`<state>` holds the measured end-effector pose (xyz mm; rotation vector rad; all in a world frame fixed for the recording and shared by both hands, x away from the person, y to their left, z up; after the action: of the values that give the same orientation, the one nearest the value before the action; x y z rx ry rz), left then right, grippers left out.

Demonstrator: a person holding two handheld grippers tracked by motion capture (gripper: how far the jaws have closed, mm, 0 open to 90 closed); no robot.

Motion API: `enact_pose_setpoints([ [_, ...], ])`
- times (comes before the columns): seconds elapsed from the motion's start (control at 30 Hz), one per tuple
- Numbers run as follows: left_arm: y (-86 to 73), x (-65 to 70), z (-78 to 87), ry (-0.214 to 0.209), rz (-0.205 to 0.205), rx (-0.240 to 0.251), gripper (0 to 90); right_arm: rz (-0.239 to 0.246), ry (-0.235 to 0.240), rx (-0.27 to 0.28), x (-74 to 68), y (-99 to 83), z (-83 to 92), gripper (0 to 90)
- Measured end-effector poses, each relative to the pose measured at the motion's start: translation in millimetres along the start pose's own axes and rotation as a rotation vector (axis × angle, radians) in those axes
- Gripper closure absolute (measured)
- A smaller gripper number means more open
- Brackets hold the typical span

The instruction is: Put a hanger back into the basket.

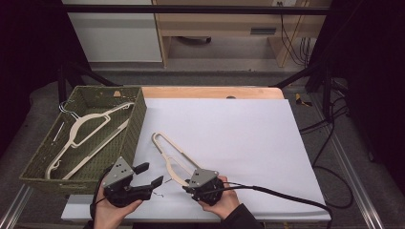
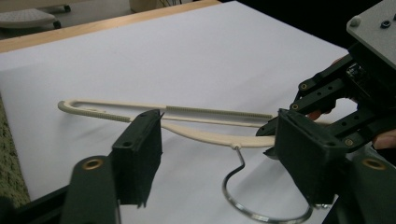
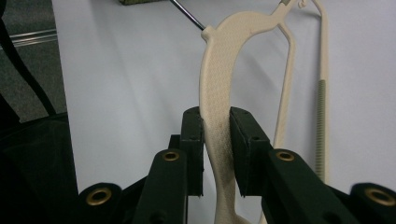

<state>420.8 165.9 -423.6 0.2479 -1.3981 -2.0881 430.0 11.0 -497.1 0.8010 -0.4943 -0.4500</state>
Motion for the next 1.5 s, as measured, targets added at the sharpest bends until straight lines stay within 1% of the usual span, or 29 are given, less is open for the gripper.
enact_pose_setpoints([
  [0.1, 1.8, -3.4, 3.4, -0.006, -0.013, 0.021, 24.2, 0.0, -0.009, 0.007, 4.5, 1.4, 4.3, 77.1],
  [0.17, 3.0, -4.0, 4.9, -0.014, -0.021, 0.032, 20.5, -0.015, -0.014, 0.011, 8.8, 2.5, 8.3, 77.5],
  [0.2, 3.9, -4.5, 5.9, -0.015, -0.027, 0.039, 16.4, -0.02, -0.017, 0.005, 12.7, 2.4, 11.5, 77.4],
  [0.23, 5.0, -4.9, 7.1, -0.017, -0.029, 0.049, 16.4, -0.02, -0.017, 0.005, 12.7, 2.4, 11.5, 77.4],
  [0.27, 6.1, -5.8, 8.5, -0.014, -0.034, 0.06, 15.4, -0.016, -0.018, 0.0, 14.8, 1.9, 13.2, 77.4],
  [0.33, 7.6, -9.2, 12.0, 0.005, -0.039, 0.067, 11.3, -0.025, -0.031, -0.002, 18.8, 1.3, 15.8, 78.4],
  [0.37, 8.1, -10.3, 13.3, 0.007, -0.035, 0.073, 9.9, -0.032, -0.034, 0.004, 21.8, 1.6, 17.8, 78.7],
  [0.4, 9.6, -12.7, 16.6, 0.007, -0.02, 0.096, 9.4, -0.028, -0.047, 0.006, 25.8, 2.4, 20.9, 79.7],
  [0.43, 9.6, -12.7, 16.6, 0.007, -0.02, 0.096, 9.3, -0.028, -0.047, 0.006, 25.8, 2.4, 20.9, 79.7],
  [0.47, 10.0, -15.3, 18.7, 0.01, -0.013, 0.106, 8.9, -0.033, -0.062, 0.009, 30.2, 3.2, 24.6, 80.6],
  [0.5, 10.0, -15.3, 18.7, 0.01, -0.013, 0.106, 8.8, -0.033, -0.062, 0.009, 30.2, 3.2, 24.6, 80.6],
  [0.57, 8.8, -17.1, 18.4, 0.012, -0.01, 0.103, 8.7, -0.035, -0.067, 0.014, 35.5, 2.9, 28.8, 81.2],
  [0.63, 7.3, -18.0, 17.0, 0.013, -0.011, 0.095, 8.5, -0.054, -0.086, 0.016, 42.1, 2.7, 33.0, 82.1],
  [0.67, 6.1, -18.0, 15.1, 0.009, -0.01, 0.093, 8.5, -0.066, -0.106, 0.017, 47.7, 2.4, 36.5, 83.0],
  [0.7, 6.1, -18.0, 15.1, 0.009, -0.01, 0.093, 8.5, -0.066, -0.106, 0.017, 47.7, 2.4, 36.5, 83.0],
  [0.73, 5.1, -17.8, 13.6, 0.007, -0.011, 0.088, 8.4, -0.069, -0.127, 0.016, 54.4, 1.5, 41.0, 84.0],
  [0.77, 4.3, -17.4, 12.2, 0.003, -0.01, 0.085, 8.4, -0.069, -0.127, 0.016, 54.4, 1.5, 41.0, 84.0],
  [0.8, 3.4, -17.2, 11.0, -0.001, -0.011, 0.079, 8.0, -0.076, -0.147, 0.015, 60.9, 0.0, 45.4, 85.2],
  [0.83, 2.8, -16.9, 10.0, -0.005, -0.012, 0.075, 8.0, -0.076, -0.147, 0.015, 60.9, 0.0, 45.4, 85.2],
  [0.87, 1.8, -16.4, 8.7, -0.009, -0.011, 0.069, 8.0, -0.083, -0.165, 0.015, 68.0, -2.2, 49.3, 86.7],
  [0.93, 0.5, -15.9, 6.9, -0.011, -0.012, 0.06, 8.0, -0.084, -0.171, 0.016, 70.7, -3.2, 50.9, 86.8],
  [0.97, 0.1, -15.7, 6.2, -0.013, -0.014, 0.057, 8.0, -0.099, -0.173, 0.02, 74.6, -4.3, 53.1, 86.9],
  [1.07, -0.7, -14.9, 3.8, -0.019, -0.017, 0.05, 7.9, -0.121, -0.173, 0.031, 83.2, -5.7, 60.7, 86.9],
  [1.17, -0.3, -13.2, 0.5, -0.028, -0.025, 0.036, 7.4, -0.125, -0.166, 0.035, 84.7, -4.8, 64.2, 87.0],
  [1.2, 1.6, -11.5, -3.3, -0.04, -0.034, 0.018, 6.9, -0.129, -0.148, 0.043, 84.6, -3.2, 67.1, 87.0],
  [1.27, 3.8, -10.6, -6.0, -0.044, -0.04, 0.011, 6.6, -0.13, -0.137, 0.049, 84.0, -2.5, 68.0, 87.0],
  [1.4, 14.6, -6.7, -15.4, -0.072, -0.065, -0.002, 6.0, -0.142, -0.075, 0.082, 78.9, 2.3, 72.7, 87.0],
  [1.47, 19.4, -5.0, -19.5, -0.082, -0.077, -0.011, 5.7, -0.142, -0.055, 0.091, 77.1, 3.4, 74.4, 87.0],
  [1.5, 21.4, -4.2, -21.5, -0.086, -0.082, -0.015, 5.7, -0.142, -0.055, 0.091, 77.1, 3.4, 74.4, 87.0],
])
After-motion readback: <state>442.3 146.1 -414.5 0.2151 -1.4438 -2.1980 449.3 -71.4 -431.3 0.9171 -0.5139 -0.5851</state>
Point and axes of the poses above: each handheld gripper's, and its own axes: z roughly backward along the jaws, y roughly out of its top, x roughly to its right, the point moved 8 cm from there along -z, roughly forward along the jaws, and after that the axes turned 12 degrees about -y, right-handed, at the moved point
